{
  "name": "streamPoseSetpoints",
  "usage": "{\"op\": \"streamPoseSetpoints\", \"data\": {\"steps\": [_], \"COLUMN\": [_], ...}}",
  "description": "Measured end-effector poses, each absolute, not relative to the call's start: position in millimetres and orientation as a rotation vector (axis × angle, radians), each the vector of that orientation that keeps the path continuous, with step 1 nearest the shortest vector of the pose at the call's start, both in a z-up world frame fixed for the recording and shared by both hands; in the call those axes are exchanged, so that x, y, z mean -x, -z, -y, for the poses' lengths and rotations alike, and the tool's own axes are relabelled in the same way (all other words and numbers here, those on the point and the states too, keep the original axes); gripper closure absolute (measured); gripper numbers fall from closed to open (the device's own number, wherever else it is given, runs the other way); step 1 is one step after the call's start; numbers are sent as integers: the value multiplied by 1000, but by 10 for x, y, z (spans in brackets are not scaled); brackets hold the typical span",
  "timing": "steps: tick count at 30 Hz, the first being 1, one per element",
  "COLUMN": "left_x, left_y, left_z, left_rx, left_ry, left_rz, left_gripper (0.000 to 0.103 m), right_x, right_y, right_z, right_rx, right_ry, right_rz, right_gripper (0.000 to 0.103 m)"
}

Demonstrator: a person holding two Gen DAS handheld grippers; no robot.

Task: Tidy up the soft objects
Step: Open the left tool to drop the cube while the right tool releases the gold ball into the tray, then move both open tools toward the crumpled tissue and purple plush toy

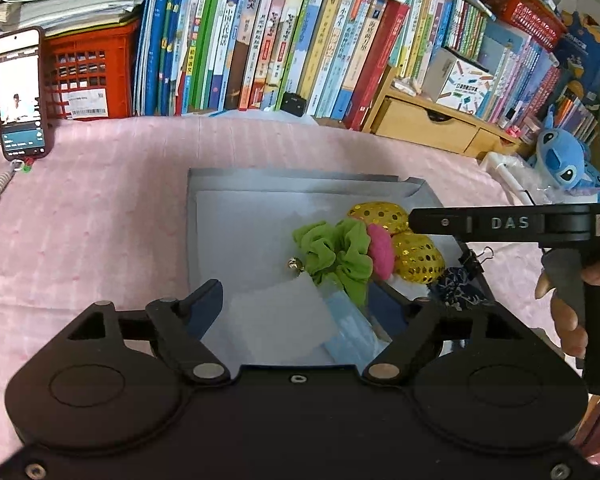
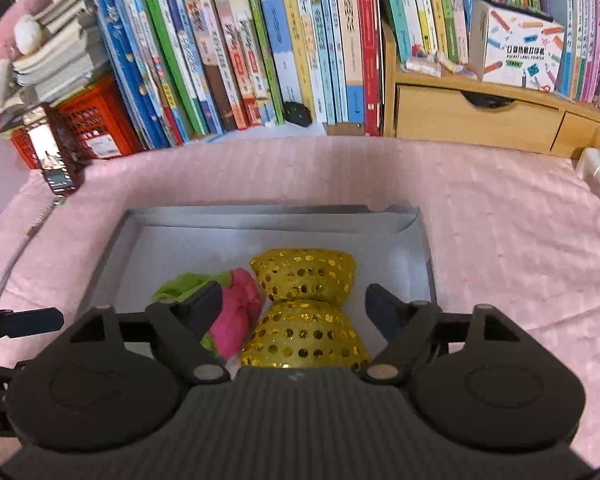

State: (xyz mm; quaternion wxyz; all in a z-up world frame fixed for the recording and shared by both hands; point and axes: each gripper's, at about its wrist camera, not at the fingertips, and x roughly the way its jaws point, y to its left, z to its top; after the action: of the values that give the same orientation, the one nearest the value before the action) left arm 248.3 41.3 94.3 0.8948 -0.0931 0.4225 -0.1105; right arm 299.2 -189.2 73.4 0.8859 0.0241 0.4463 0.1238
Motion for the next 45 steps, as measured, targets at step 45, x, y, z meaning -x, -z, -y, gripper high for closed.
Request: {"op": "streamPoseSetpoints", "data": {"steps": [45], "left_x": [-799], "left_y": [-814], "left_z": [-963], "left_rx": [82], "left_ry": [227], "left_rz": [-714], "left_gripper": [39], "right_x": [-685], "right_y": [-936], "right_z": [1463], "right_rx": [506], "right_ry": [-534], "right_rz": [-607], "right_gripper": [12]}}
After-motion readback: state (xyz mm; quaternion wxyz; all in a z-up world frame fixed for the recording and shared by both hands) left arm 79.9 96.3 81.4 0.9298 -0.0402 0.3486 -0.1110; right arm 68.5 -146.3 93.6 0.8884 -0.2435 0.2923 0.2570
